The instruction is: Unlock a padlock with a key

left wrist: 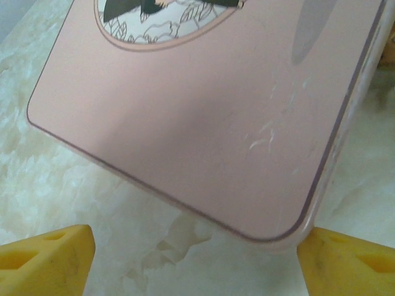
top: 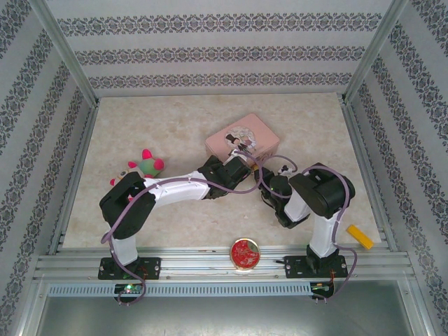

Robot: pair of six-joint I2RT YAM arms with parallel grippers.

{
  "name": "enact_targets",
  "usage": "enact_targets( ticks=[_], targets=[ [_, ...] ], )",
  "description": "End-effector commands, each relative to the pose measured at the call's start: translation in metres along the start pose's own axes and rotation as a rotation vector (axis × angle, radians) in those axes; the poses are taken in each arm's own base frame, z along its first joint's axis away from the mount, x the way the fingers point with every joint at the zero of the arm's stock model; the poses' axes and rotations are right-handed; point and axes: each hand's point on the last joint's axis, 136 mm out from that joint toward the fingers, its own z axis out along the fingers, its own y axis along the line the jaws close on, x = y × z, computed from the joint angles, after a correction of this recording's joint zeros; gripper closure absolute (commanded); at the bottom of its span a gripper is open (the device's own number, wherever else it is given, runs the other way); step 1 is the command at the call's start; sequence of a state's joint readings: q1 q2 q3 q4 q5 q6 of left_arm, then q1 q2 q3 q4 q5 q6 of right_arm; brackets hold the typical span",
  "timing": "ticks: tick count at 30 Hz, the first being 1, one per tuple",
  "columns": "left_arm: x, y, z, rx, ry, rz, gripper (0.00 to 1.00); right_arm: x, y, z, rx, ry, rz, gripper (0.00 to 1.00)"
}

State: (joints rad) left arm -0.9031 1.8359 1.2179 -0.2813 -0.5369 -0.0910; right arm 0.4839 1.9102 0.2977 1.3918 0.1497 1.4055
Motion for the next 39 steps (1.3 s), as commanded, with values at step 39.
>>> enact_targets(
  ticks=[39],
  targets=[
    [-0.066, -0.042, -0.007, 0.089, -0.141, 0.08, 0.01, -0.026, -0.071, -0.02, 0.24, -0.054, 0.01, 0.99]
  ],
)
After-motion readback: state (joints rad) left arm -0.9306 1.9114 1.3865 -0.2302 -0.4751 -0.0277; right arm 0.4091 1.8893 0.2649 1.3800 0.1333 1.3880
